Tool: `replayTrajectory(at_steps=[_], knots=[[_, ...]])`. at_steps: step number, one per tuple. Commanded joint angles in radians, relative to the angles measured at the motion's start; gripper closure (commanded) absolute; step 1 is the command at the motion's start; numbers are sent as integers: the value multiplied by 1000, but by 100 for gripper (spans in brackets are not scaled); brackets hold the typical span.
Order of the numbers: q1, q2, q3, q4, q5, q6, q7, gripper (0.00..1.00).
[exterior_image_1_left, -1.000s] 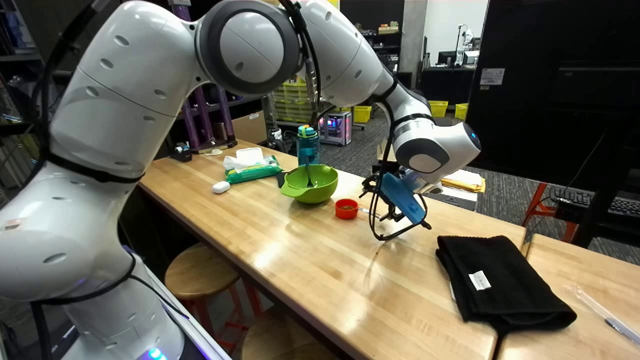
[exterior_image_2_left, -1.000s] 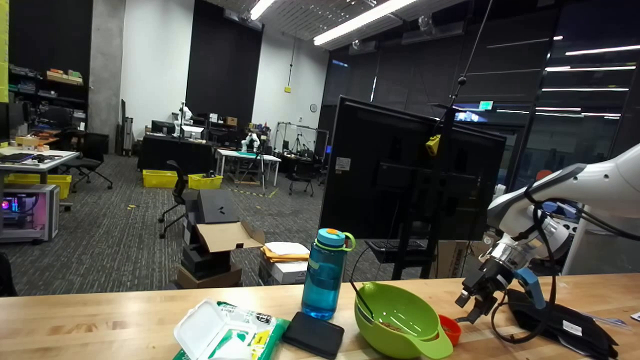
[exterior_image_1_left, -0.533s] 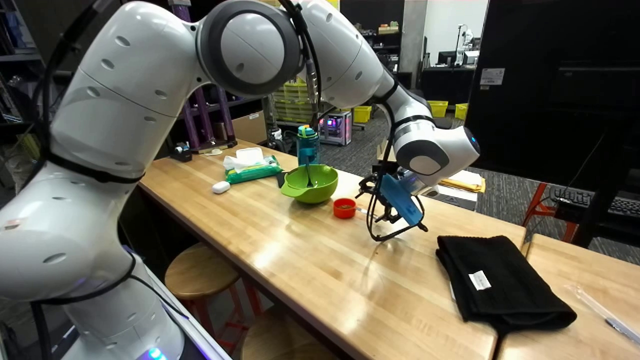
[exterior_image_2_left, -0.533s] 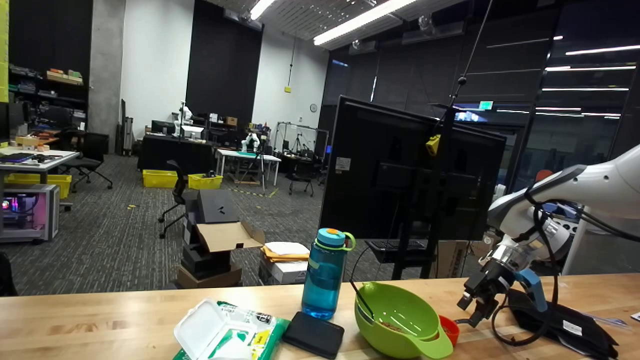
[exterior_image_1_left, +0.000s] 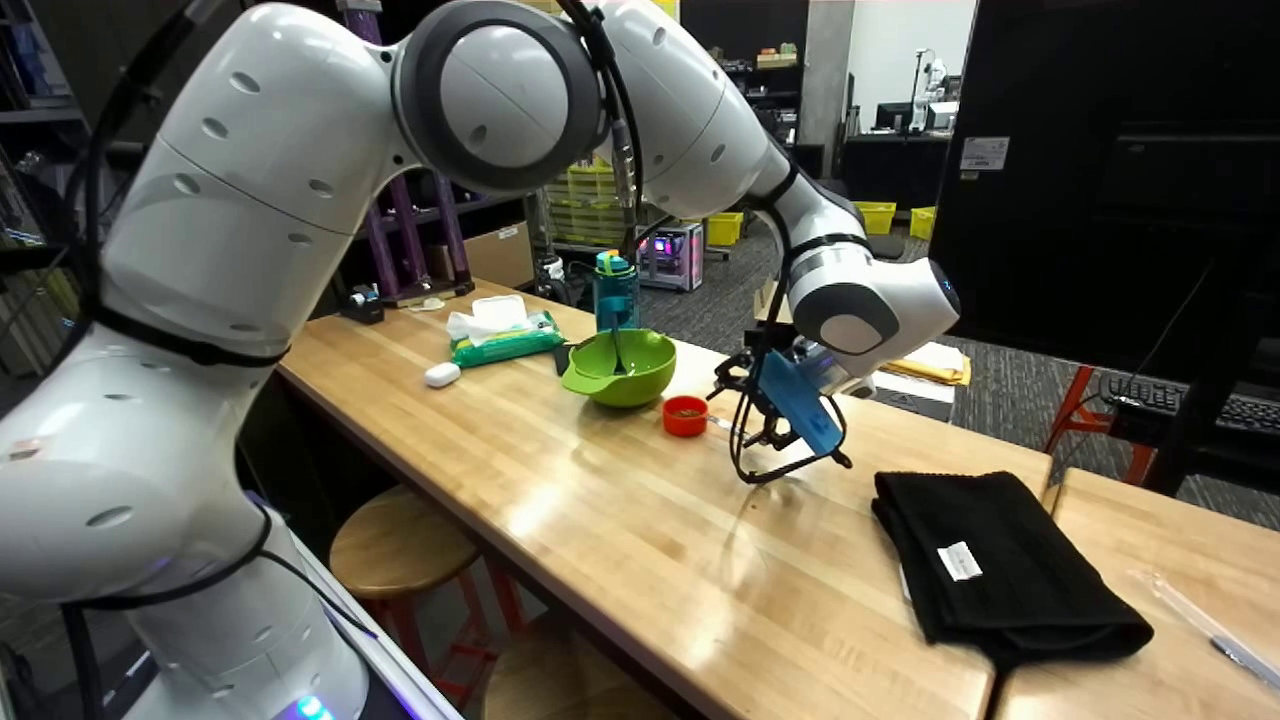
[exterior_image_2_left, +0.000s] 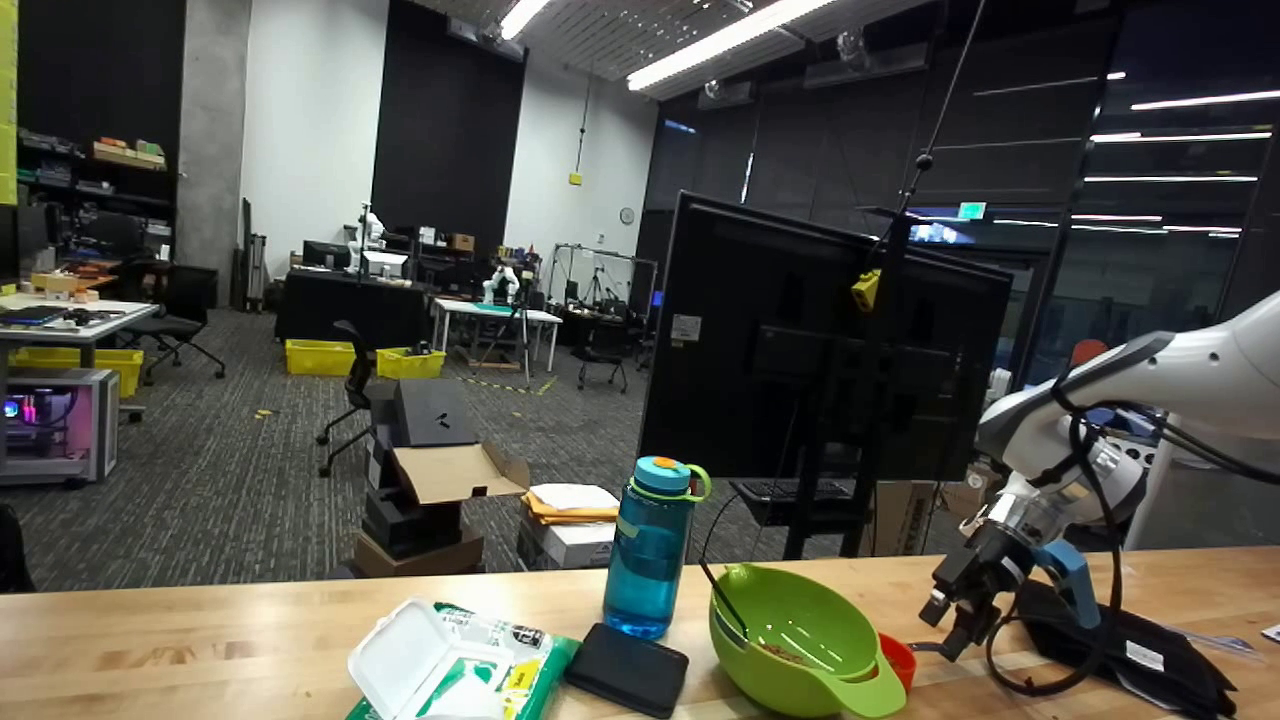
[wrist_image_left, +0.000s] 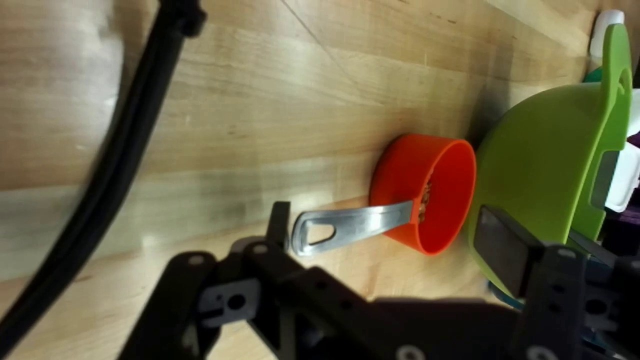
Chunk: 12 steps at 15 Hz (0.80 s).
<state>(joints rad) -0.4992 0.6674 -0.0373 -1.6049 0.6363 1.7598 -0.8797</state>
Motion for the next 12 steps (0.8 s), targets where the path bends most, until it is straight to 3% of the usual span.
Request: replayTrajectory(at_steps=[1, 6, 9, 12], knots=[[1, -11, -10, -23, 23, -13, -14, 14], [2, -9, -10, -26, 25, -8, -16, 28], [3, -8, -10, -27, 24, -6, -17, 27], [2, -7, -10, -28, 24, -6, -18, 40]])
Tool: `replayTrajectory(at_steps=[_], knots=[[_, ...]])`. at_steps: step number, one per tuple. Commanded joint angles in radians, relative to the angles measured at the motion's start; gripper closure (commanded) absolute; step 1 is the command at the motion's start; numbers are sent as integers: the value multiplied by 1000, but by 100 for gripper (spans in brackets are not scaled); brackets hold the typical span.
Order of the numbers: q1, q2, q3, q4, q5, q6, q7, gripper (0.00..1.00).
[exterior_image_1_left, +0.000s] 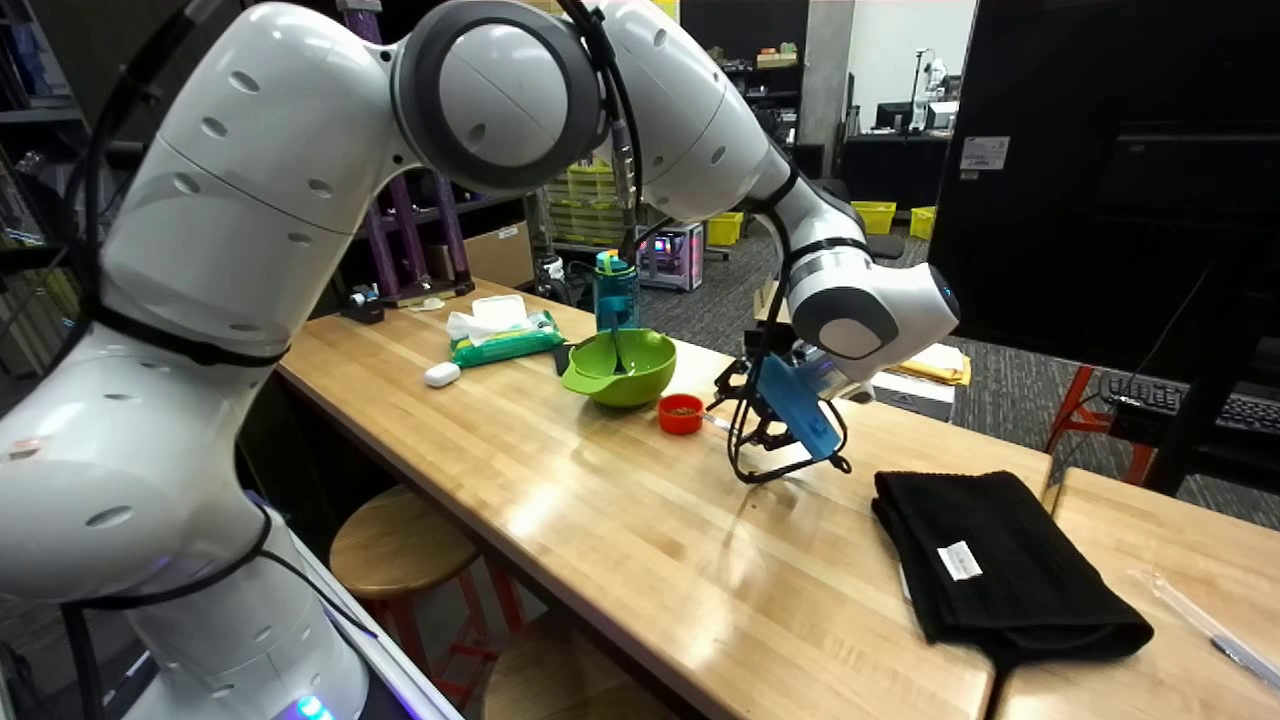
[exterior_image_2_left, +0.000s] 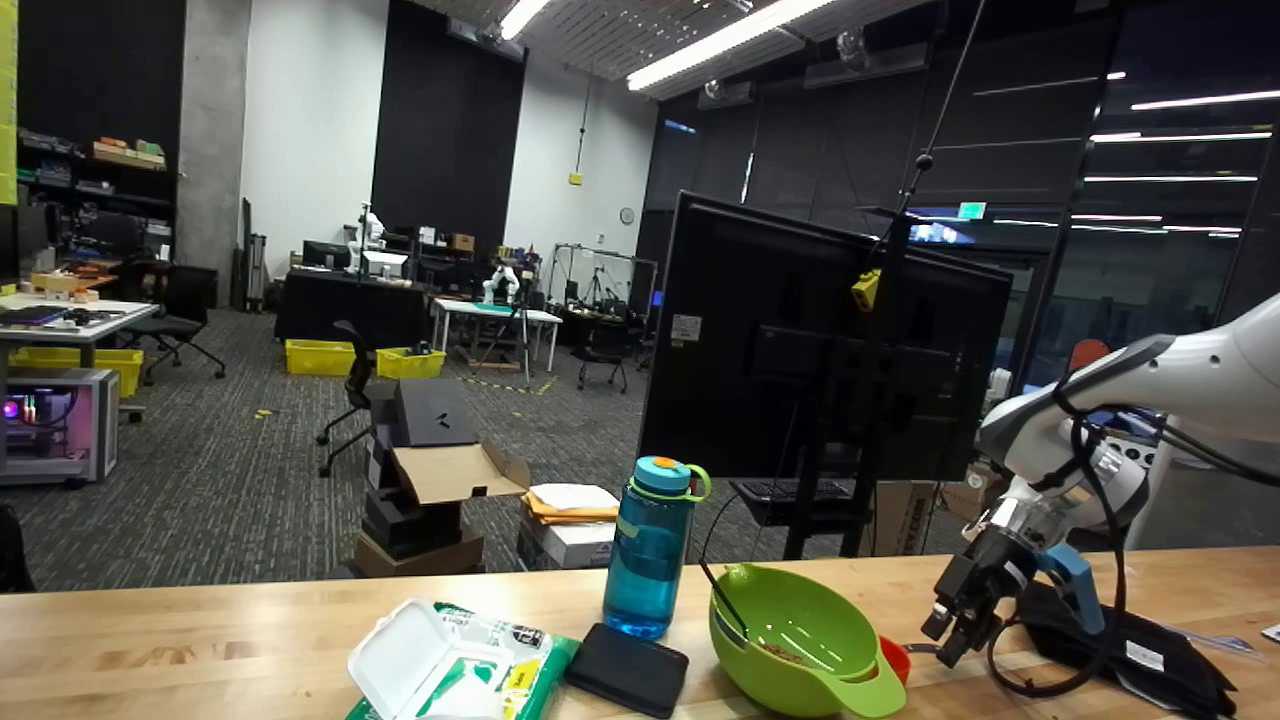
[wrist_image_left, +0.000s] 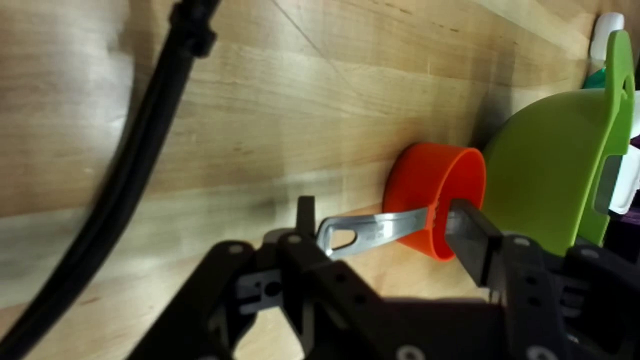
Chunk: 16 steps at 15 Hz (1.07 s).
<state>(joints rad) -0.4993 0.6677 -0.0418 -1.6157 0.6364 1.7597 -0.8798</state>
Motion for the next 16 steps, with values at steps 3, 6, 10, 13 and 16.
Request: replayTrajectory(at_steps=[3, 6, 10, 13, 16], knots=[[2, -8, -7, -19, 23, -5, -18, 62], [1, -10, -9, -22, 23, -3, -20, 88], [0, -11, -11, -23, 26, -4, -24, 91], [-1, -11, -12, -25, 26, -4, -30, 100], [0, -11, -14, -27, 25, -2, -31, 69]])
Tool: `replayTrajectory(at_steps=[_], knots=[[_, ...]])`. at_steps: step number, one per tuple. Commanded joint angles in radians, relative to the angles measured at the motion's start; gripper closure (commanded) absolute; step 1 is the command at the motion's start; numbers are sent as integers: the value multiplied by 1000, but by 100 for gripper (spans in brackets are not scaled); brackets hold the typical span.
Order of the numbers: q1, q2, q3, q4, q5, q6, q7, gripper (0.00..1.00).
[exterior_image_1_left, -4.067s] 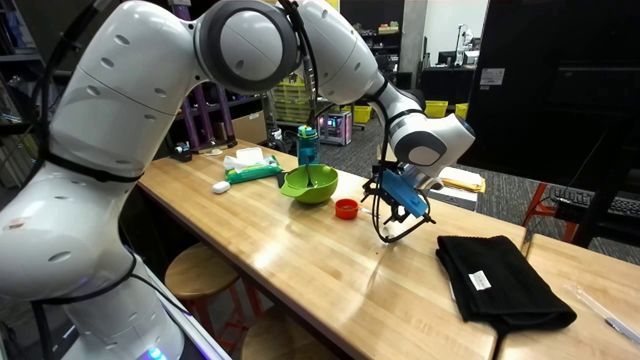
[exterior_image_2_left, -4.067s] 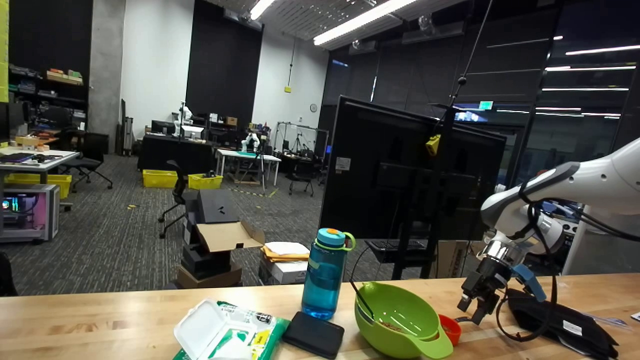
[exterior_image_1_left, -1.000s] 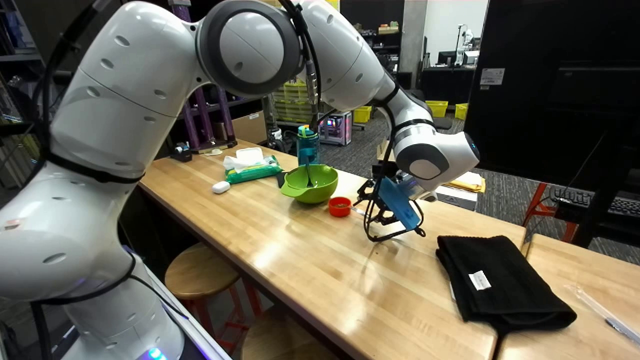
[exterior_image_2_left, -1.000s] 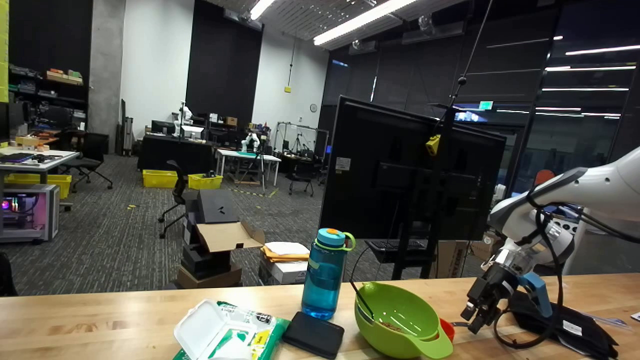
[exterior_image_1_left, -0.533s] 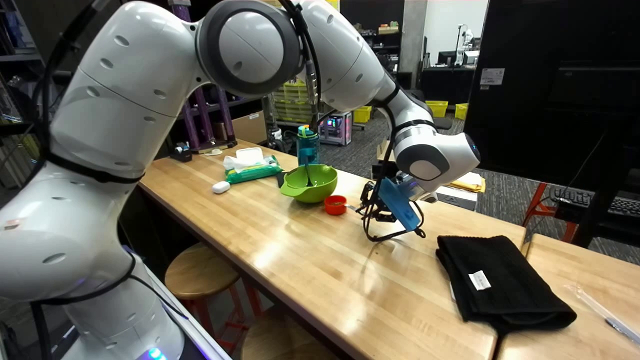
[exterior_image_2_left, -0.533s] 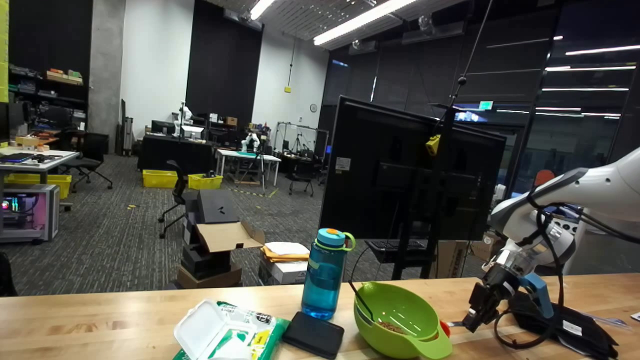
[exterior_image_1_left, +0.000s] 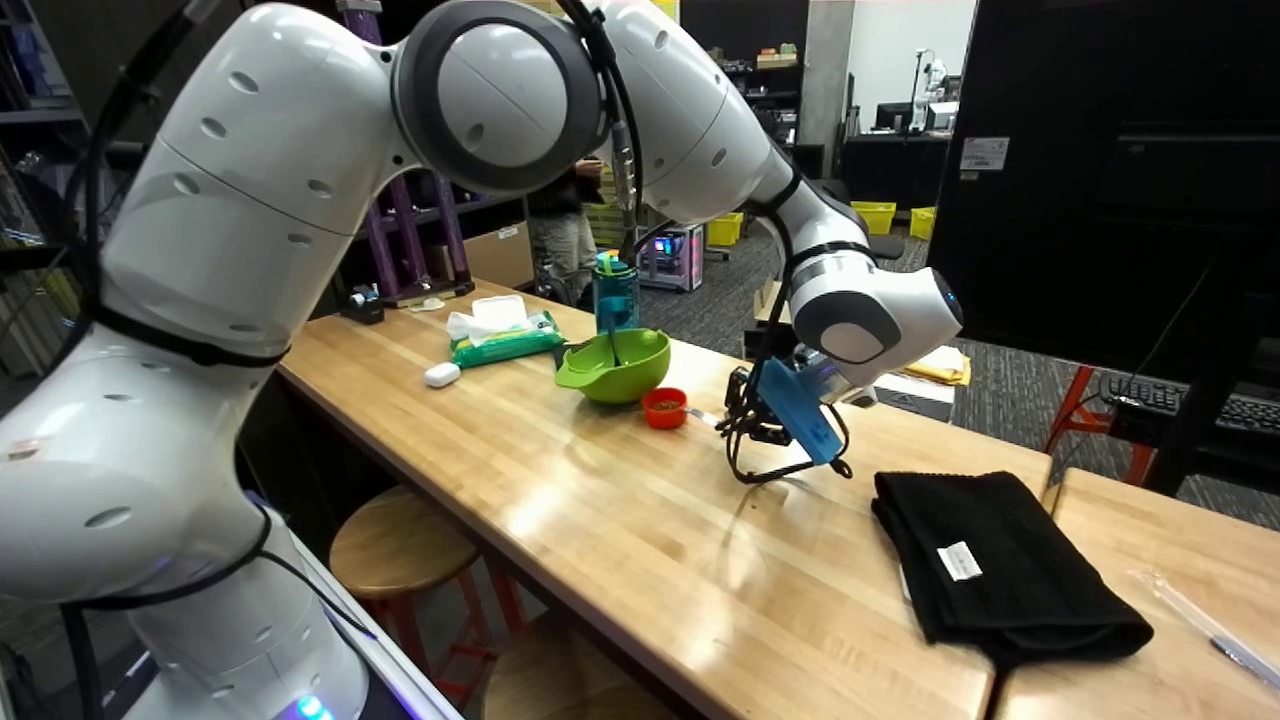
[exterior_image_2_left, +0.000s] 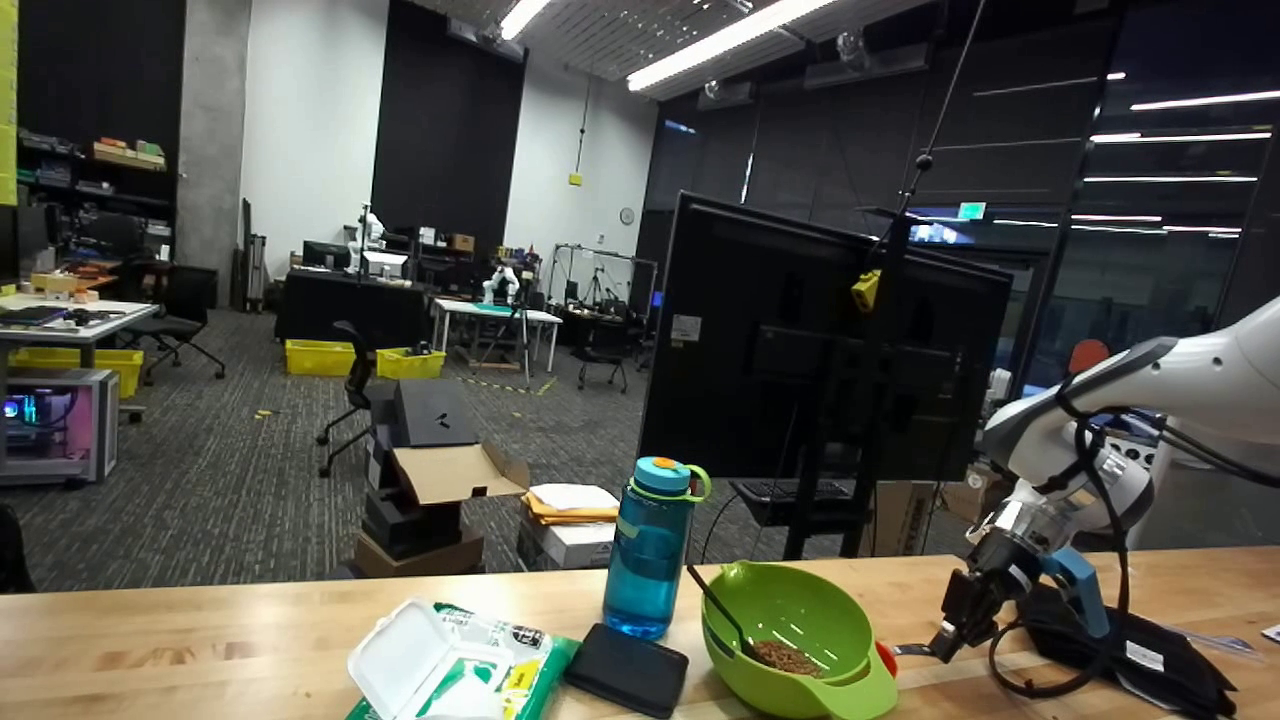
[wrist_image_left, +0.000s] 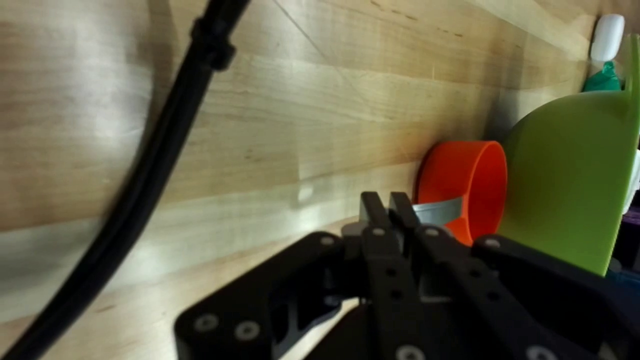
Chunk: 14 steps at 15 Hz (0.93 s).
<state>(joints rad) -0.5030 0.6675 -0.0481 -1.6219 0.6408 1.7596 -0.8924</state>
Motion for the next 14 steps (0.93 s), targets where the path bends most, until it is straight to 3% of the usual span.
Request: replayTrajectory(at_steps=[1, 11, 14], knots=[[4, -14, -8, -24, 21, -3, -15, 68], [-11, -4, -8, -34, 36, -3, -50, 4], [-16, -2, -9, -38, 62, -6, -75, 0]])
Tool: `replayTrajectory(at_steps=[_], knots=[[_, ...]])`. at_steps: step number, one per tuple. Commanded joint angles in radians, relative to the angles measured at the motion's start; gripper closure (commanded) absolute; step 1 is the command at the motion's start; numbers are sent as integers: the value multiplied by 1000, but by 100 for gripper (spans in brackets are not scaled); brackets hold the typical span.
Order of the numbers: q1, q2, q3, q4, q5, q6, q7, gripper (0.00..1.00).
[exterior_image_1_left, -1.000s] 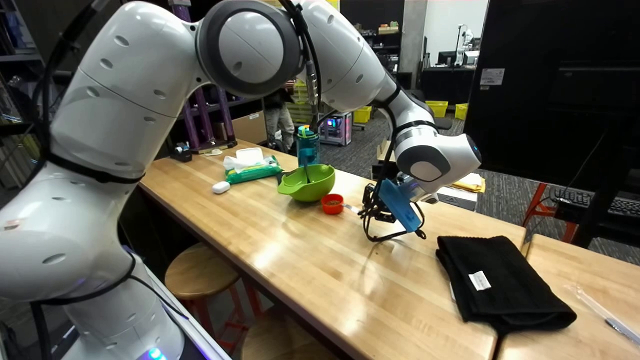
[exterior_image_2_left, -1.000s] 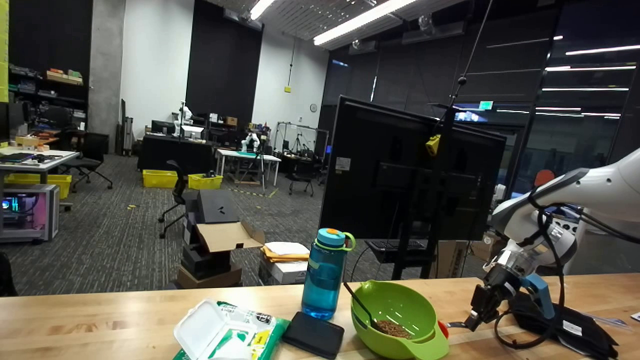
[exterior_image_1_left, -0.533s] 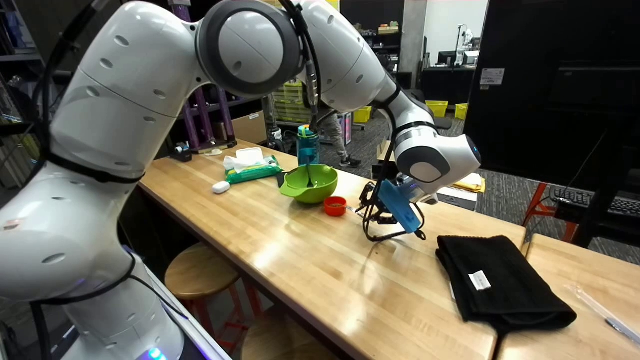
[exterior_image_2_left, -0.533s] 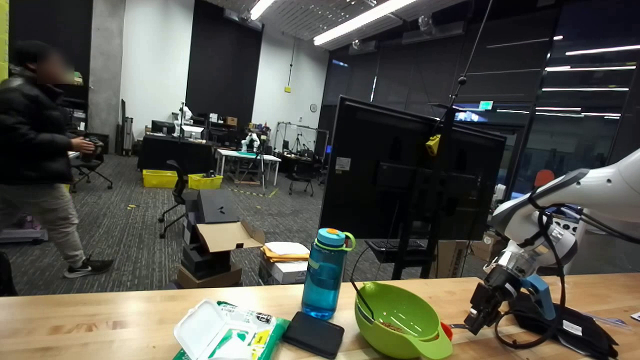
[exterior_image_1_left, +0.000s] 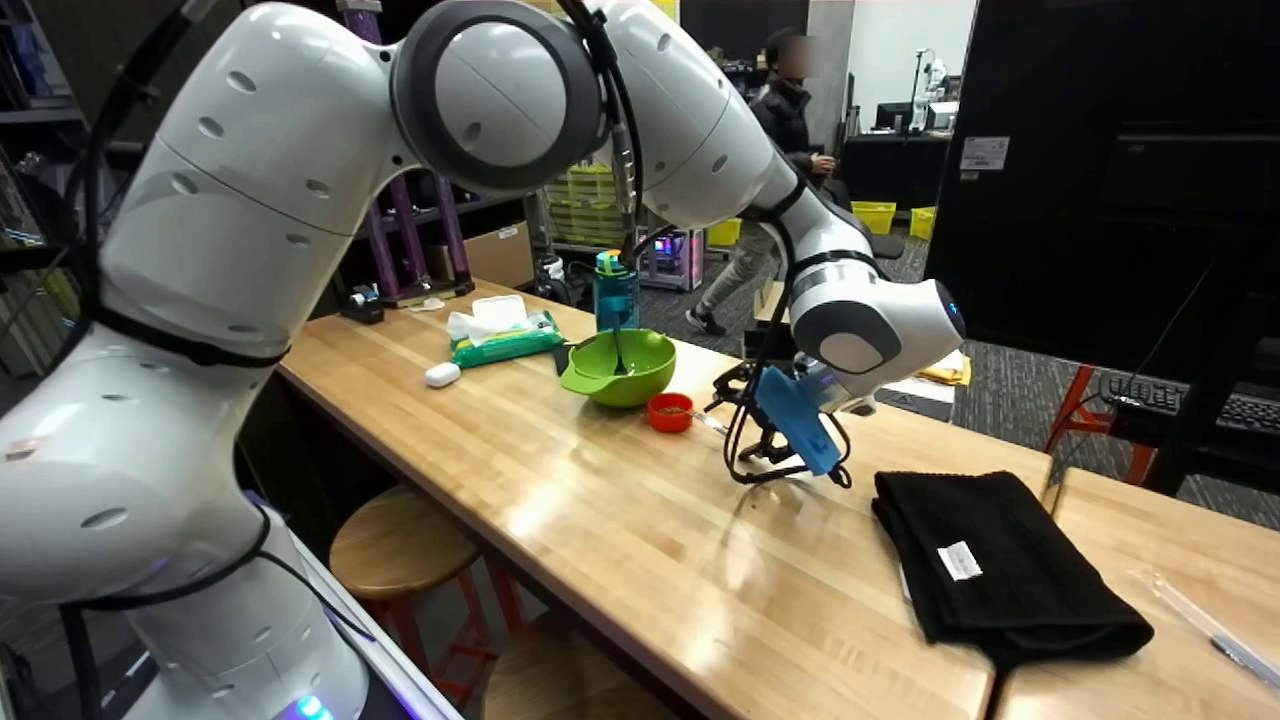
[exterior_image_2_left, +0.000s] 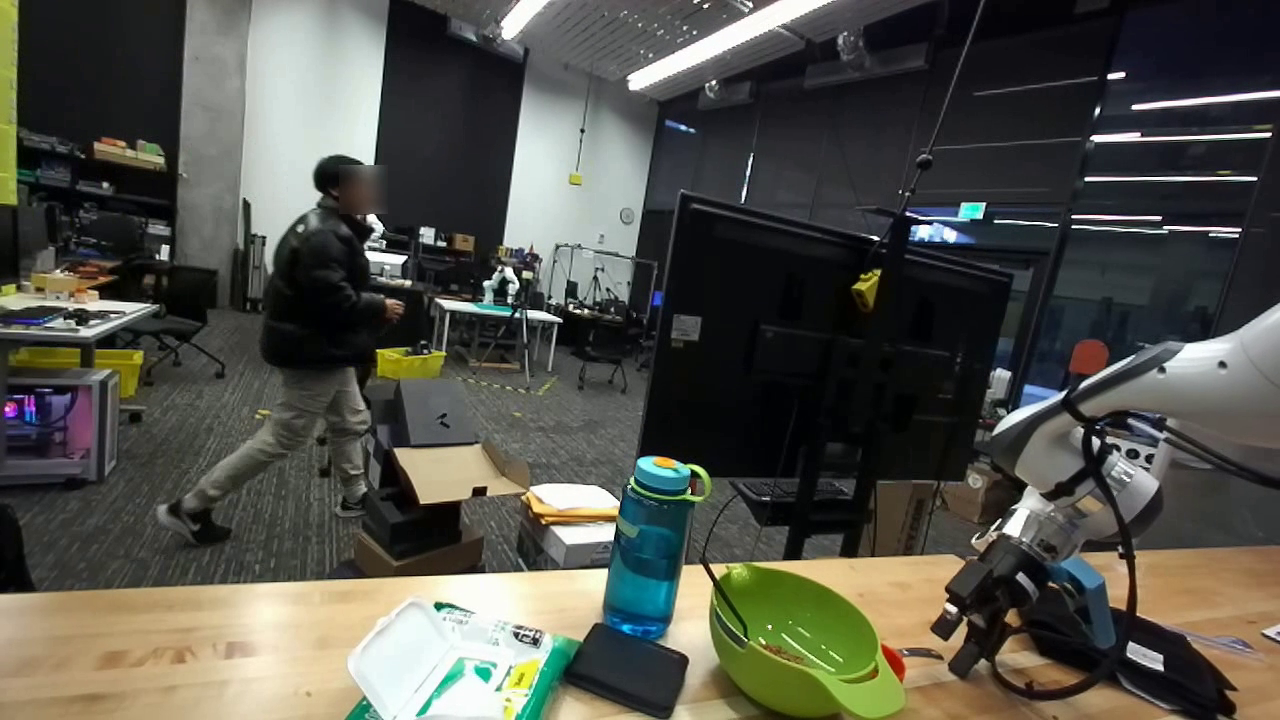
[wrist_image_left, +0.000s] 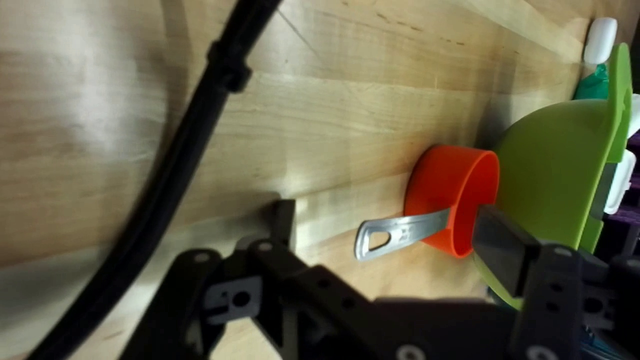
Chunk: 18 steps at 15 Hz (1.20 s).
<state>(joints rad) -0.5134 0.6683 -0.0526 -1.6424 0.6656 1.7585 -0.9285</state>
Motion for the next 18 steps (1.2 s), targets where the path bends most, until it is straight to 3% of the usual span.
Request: replayTrajectory(at_steps=[1, 18], knots=[[-9, -7, -7, -27, 46, -8, -52, 0], [8, 49, -11, 21, 112, -84, -102, 0]])
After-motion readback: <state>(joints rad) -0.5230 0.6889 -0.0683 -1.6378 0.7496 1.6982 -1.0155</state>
